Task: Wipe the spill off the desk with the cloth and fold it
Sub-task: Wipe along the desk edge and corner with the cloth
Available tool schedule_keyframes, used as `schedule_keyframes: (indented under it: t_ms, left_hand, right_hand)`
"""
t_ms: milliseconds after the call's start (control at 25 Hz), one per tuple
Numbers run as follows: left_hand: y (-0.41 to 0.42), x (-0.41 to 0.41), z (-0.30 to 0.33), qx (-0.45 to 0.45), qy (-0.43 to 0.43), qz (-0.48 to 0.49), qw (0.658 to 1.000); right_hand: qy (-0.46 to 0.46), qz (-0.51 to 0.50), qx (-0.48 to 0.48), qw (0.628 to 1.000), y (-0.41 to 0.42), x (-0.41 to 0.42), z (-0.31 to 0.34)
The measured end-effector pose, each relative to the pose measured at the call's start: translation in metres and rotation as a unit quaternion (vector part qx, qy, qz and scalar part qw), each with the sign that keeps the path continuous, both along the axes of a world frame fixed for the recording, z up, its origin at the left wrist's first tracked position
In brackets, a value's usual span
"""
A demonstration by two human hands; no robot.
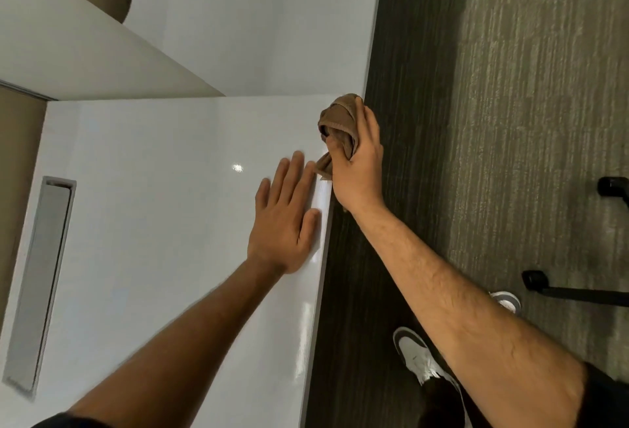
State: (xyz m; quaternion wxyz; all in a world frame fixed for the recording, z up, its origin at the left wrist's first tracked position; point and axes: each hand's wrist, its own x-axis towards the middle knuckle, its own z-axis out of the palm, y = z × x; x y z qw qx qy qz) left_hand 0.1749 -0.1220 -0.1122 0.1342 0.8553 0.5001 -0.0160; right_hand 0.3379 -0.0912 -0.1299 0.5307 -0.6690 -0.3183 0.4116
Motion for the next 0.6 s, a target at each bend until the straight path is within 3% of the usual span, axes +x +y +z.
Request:
schedule_keyframes:
  t_ms: [200, 360, 600]
  left_hand:
    - [-0.001, 0.002, 0.006, -0.018, 0.021, 0.002, 1.0]
    - [-0.002, 0.003, 0.009, -0.026, 0.009, 0.01, 1.0]
    - [-0.001, 0.001, 0.008, -0.031, 0.004, 0.014, 0.999]
  right_hand:
    - [0.007, 0.018, -0.02, 1.0, 0.021, 0.021, 0.006]
    - [0.027, 0.022, 0.023, 0.999, 0.001, 0.031, 0.019]
    - [0.018, 0.144, 0.053, 0.988, 0.001, 0.044, 0.058]
